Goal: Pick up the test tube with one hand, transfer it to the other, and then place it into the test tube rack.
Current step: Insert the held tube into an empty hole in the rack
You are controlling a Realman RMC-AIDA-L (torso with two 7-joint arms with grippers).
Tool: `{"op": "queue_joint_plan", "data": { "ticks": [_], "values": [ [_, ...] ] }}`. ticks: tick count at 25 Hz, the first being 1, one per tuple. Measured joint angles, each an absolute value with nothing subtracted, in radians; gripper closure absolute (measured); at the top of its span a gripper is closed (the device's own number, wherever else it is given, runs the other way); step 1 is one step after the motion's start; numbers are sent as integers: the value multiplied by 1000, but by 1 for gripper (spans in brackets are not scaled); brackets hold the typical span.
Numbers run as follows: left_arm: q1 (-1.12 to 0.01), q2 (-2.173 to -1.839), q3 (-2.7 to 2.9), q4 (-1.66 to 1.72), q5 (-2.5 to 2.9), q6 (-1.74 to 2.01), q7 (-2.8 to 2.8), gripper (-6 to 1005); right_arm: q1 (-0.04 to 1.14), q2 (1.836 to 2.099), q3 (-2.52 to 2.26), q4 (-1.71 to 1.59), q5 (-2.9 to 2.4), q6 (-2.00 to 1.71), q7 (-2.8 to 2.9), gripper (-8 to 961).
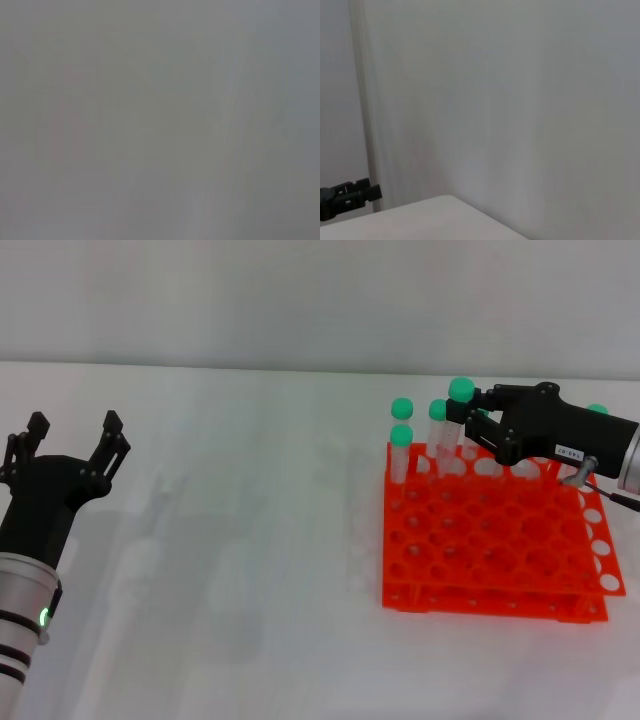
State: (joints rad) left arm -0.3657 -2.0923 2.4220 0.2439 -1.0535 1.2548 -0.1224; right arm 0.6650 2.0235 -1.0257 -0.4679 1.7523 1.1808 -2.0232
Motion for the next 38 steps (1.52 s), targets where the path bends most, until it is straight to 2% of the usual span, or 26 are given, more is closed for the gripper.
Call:
{"op": "queue_joint_plan", "data": {
  "ticks": [19,38],
  "values": [
    [-376,-2092,2422,245,-1054,1253,-123,118,699,2026,-1063,-441,1769,1157,-2036,748],
    [-384,-2089,2422,243,-1051,1253,-122,119,671,2023,-1062,-439,1795,1159,-2028,748]
  ]
}}
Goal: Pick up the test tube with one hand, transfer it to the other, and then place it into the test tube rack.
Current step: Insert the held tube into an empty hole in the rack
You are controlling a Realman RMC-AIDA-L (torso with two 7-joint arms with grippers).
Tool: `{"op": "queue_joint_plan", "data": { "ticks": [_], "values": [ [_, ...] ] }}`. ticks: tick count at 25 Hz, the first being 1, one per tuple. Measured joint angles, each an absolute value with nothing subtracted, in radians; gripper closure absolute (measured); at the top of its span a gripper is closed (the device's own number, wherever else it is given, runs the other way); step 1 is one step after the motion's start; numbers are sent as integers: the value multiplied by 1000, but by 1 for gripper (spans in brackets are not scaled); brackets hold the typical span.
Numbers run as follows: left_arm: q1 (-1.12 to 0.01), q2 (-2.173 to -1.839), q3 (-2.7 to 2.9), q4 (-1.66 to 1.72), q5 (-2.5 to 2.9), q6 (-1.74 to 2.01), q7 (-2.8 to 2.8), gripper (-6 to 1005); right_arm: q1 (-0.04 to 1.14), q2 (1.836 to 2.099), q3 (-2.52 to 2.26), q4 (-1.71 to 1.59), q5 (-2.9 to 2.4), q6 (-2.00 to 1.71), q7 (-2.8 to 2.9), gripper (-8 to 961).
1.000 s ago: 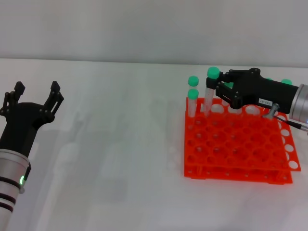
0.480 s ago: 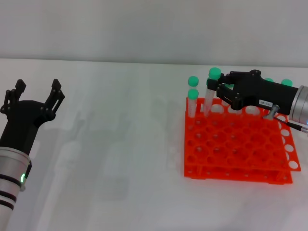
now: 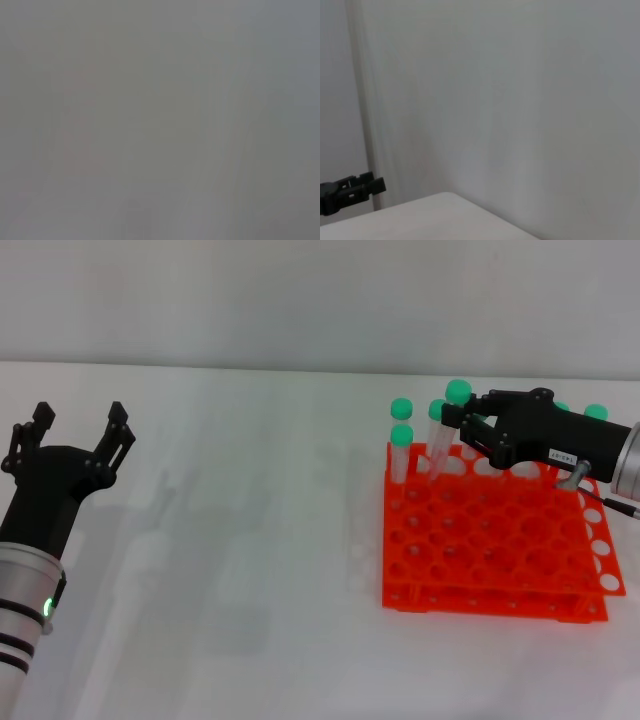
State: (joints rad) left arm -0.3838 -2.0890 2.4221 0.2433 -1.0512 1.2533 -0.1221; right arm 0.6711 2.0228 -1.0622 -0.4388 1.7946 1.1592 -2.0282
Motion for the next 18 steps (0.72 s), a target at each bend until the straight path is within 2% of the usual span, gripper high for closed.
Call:
{"op": "queue_joint_plan", "data": {
  "ticks": [18],
  "values": [
    [-402,-2086,2422,227,-1047,1253,-122,119,675,2027,-1123,-425,1805,1110,-2034,679]
  ]
}}
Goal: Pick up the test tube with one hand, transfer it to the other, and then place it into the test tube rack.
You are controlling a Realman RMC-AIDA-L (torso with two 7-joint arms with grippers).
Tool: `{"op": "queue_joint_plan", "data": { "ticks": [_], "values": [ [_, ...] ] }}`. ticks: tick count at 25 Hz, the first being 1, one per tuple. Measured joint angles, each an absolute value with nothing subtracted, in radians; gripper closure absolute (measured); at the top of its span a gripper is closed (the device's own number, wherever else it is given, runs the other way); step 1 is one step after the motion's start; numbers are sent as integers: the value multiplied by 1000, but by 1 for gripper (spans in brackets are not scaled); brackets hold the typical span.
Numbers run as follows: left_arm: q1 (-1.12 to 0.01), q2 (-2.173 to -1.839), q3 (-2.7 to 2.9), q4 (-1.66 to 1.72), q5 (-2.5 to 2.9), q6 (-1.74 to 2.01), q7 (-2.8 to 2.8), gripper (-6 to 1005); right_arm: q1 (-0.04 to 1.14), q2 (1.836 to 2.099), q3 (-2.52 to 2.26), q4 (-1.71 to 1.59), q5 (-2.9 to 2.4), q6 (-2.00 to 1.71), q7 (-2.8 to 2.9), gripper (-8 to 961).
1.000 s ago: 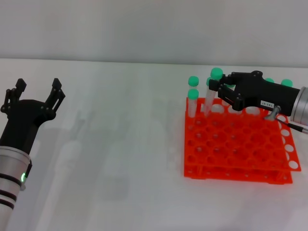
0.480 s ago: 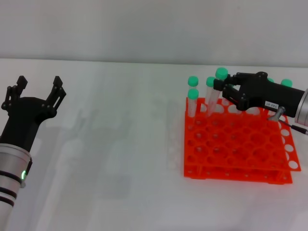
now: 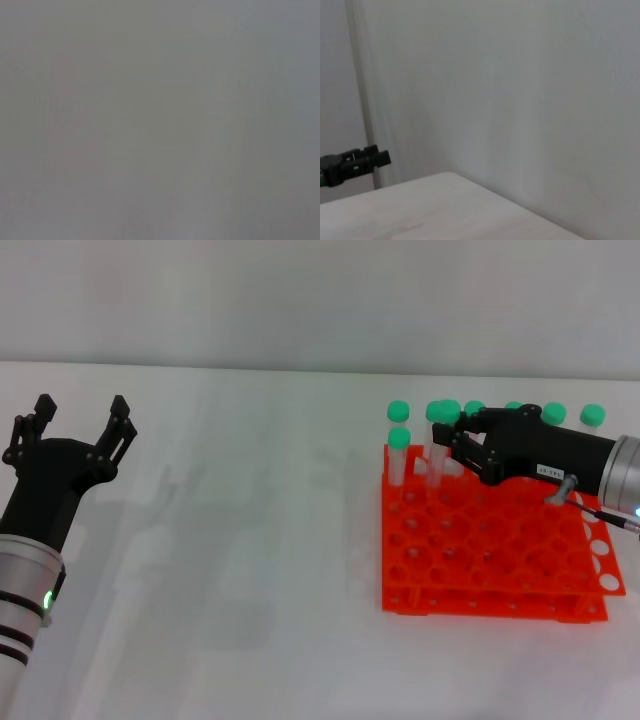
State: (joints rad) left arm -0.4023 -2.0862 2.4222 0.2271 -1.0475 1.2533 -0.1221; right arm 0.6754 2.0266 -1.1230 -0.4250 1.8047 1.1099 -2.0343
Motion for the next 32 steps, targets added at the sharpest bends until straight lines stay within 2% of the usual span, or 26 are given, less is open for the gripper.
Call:
{"op": "queue_joint_plan", "data": {
  "ticks": [14,22,25,30,32],
  "values": [
    [-405,-2085,2422,225,-1050,1261,-120,119,684,2026,-1231,-433,1807,1054,-2021,618],
    [-407,-2085,2421,225,-1054,1261,-120,119,647,2012,-1223,-455,1807,1087,-1989,430],
    [-412,-2085,2418,226,-1055,1261,-120,119,601,2004,-1221,-505,1805,1127,-1953,359],
    [-417,-2085,2383,225,-1057,1257,-122,120,519,1988,-1180,-564,1806,1209,-1914,158],
    [-419,-2086,2375,221,-1058,1257,-123,120,470,1988,-1085,-570,1806,1247,-1924,134]
  ]
}}
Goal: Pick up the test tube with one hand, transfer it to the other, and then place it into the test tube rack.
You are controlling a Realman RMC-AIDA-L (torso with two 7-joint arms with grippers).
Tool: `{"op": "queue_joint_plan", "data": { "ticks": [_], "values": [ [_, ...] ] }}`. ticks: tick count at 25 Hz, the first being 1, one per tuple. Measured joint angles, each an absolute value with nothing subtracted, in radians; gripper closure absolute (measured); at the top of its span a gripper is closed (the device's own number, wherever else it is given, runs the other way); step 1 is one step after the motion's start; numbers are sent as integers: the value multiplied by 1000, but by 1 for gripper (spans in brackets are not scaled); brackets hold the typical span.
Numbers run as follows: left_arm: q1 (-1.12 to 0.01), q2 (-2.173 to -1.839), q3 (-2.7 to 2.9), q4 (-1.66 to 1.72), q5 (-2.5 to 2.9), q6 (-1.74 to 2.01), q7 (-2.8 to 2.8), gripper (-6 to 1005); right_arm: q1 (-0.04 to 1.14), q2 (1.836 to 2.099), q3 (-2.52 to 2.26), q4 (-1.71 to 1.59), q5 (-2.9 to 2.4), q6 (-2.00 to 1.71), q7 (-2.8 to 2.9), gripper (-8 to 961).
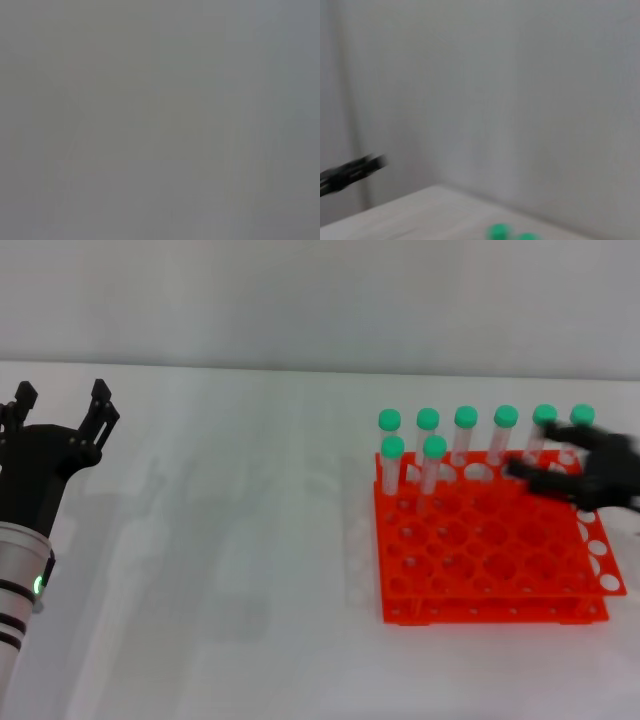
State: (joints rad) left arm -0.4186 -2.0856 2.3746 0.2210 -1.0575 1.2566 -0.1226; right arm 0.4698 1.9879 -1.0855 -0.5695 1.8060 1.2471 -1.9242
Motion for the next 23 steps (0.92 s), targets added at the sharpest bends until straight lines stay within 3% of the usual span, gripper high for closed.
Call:
{"op": "queue_joint_plan", "data": {
  "ticks": [7,17,23],
  "values": [
    [-437,-2086,2371,214,-1058,1256,-123,120,356,2010,-670,-461,1867,1259,-2174,97],
    [-457,-2091,2370,220,-1057,1252,-127,120,364,2011,-348,-170,2072,1231,-2644,97],
    [-461,-2093,2374,226,-1056,1250,-128,120,362,2011,-339,-161,2077,1211,-2659,97]
  ]
}}
